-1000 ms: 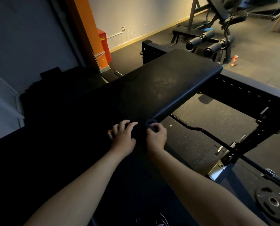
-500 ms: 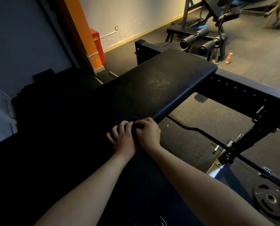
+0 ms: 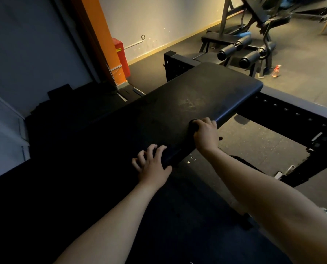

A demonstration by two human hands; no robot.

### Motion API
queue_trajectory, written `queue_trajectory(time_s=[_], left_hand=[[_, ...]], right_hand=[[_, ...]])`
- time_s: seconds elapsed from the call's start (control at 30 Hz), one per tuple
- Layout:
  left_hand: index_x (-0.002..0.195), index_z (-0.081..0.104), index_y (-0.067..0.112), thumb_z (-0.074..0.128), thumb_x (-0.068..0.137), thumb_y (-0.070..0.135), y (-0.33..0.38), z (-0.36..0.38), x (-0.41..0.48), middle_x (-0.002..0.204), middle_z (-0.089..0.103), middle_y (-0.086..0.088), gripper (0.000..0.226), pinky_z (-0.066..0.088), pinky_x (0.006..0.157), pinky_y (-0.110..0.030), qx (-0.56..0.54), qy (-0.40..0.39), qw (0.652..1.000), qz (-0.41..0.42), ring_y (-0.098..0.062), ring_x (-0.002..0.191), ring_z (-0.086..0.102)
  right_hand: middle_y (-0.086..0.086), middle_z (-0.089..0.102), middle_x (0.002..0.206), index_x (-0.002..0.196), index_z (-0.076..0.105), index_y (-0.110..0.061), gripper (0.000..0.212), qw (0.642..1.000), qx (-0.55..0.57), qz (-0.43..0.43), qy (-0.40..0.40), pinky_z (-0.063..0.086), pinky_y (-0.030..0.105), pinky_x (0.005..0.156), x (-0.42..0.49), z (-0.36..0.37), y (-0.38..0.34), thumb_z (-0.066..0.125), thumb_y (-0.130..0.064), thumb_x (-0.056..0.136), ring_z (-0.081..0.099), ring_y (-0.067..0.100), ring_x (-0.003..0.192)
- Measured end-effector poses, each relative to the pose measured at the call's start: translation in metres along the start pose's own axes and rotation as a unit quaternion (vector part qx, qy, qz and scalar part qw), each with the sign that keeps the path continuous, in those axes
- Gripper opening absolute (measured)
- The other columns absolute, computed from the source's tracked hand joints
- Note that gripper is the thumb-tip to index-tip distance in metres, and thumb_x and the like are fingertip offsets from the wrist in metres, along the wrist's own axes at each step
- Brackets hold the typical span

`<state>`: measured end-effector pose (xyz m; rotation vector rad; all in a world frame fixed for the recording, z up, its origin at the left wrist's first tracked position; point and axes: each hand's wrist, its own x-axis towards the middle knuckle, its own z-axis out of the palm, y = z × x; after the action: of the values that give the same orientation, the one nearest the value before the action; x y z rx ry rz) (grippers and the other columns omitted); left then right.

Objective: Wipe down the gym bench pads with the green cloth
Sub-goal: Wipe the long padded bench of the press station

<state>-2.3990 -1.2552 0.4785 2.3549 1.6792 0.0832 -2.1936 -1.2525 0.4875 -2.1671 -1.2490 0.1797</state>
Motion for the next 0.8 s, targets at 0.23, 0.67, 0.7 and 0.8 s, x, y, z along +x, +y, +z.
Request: queue_trajectory(time_s=[0.23,0.67,0.7,0.8], left_hand=[[0.148,0.025,0.043,0.064,0.089,0.039,0.019,0.000,0.003,0.160,0.014,0.003,0.071,0.009,0.119,-0.055,0.036,0.021,0.999,0.006,-0.031,0.145,0.013],[0.149,0.026,0.045,0.064,0.087,0.047,0.029,0.001,0.023,0.159,0.014,0.006,0.073,0.008,0.119,-0.052,0.009,-0.005,0.999,0.035,-0.027,0.147,0.008],[0.150,0.025,0.045,0.063,0.087,0.047,0.029,0.001,0.023,0.160,0.013,0.006,0.074,0.008,0.119,-0.052,0.010,-0.006,0.999,0.034,-0.027,0.147,0.007],[0.150,0.022,0.046,0.063,0.087,0.048,0.030,0.003,0.023,0.160,0.012,0.006,0.075,0.007,0.119,-0.052,0.021,-0.005,0.999,0.029,-0.027,0.148,0.006]], right_hand=[[-0.003,0.060,0.116,0.112,0.072,-0.020,0.021,0.994,0.102,-0.018,0.023,0.037,0.023,0.089,-0.061,0.026,-0.026,0.061,-0.019,0.093,0.049,0.012,0.105],[-0.009,0.057,0.131,0.129,0.061,-0.032,0.038,0.996,0.071,0.043,0.035,0.036,0.033,0.094,-0.004,0.000,0.016,0.054,-0.015,0.096,0.040,0.017,0.110],[-0.008,0.055,0.132,0.131,0.060,-0.030,0.039,0.994,0.087,0.064,0.035,0.035,0.031,0.094,-0.001,0.002,0.015,0.053,-0.013,0.097,0.040,0.018,0.111],[-0.005,0.051,0.131,0.129,0.060,-0.024,0.037,0.981,0.161,0.097,0.046,0.036,0.031,0.101,-0.014,0.016,0.002,0.050,-0.009,0.097,0.039,0.018,0.120]])
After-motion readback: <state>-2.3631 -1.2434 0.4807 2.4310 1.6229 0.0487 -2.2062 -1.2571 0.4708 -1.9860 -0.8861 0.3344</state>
